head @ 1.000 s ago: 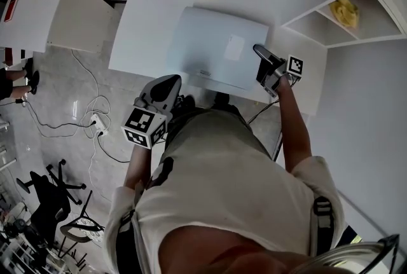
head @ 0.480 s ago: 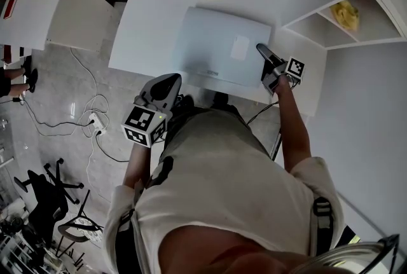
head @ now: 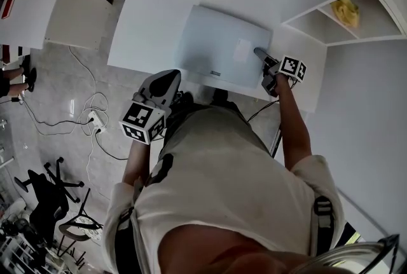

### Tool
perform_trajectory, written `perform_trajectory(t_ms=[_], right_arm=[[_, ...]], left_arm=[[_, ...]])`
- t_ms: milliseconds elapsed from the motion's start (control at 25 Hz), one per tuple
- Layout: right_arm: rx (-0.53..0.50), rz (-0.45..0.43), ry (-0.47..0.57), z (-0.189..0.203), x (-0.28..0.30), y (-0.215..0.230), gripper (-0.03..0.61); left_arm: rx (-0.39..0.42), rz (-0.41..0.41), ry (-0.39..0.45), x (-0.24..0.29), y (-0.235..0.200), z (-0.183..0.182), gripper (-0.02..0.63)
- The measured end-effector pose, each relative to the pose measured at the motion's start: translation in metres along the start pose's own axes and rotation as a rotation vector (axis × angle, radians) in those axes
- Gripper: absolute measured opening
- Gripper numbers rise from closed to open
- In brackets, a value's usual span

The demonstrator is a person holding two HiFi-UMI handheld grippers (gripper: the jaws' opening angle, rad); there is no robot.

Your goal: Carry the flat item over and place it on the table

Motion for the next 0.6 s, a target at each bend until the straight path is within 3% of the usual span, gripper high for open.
perform_trajectory(t_ms=[40, 600], right_arm=[[-0.038, 0.032, -0.008, 0.001, -0.001, 0.000, 0.316], [-0.286, 0.257, 0.014, -0.010, -0.016, 0.009, 0.390]], left_arm=[[0.001, -0.002, 0.000, -0.001, -0.001, 0.000, 0.020], [0.019, -0.003, 0.009, 0.006, -0.004, -0.007, 0.020]])
Point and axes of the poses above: the fingertips, and each gripper's own axes: x forward along the fingers, y to its right, z out of its underside, the point moved 5 cm from there along -x, backward along the fingers, and after that the axes turned 1 degree about -y, right-handed, at the moved point
